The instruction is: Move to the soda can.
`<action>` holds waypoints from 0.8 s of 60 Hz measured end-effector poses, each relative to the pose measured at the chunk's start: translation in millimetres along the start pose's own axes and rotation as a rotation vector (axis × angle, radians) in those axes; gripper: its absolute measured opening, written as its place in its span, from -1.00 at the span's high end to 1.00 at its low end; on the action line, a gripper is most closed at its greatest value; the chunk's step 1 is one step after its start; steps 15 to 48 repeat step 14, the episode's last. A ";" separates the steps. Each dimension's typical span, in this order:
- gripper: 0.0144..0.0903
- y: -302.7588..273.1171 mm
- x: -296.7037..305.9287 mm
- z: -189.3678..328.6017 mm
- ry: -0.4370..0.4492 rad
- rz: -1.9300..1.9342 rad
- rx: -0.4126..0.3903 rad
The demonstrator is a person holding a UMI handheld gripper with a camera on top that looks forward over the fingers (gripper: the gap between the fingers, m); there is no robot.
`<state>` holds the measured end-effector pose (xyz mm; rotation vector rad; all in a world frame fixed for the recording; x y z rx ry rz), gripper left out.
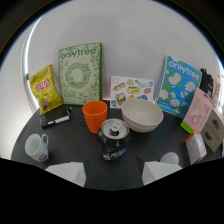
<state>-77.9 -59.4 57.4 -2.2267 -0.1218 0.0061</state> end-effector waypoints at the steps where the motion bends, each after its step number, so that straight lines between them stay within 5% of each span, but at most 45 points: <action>1: -0.86 -0.1 0.1 0.5 0.000 0.001 -0.001; 48: -0.86 -1.3 -3.4 1.6 -0.010 -0.001 -0.004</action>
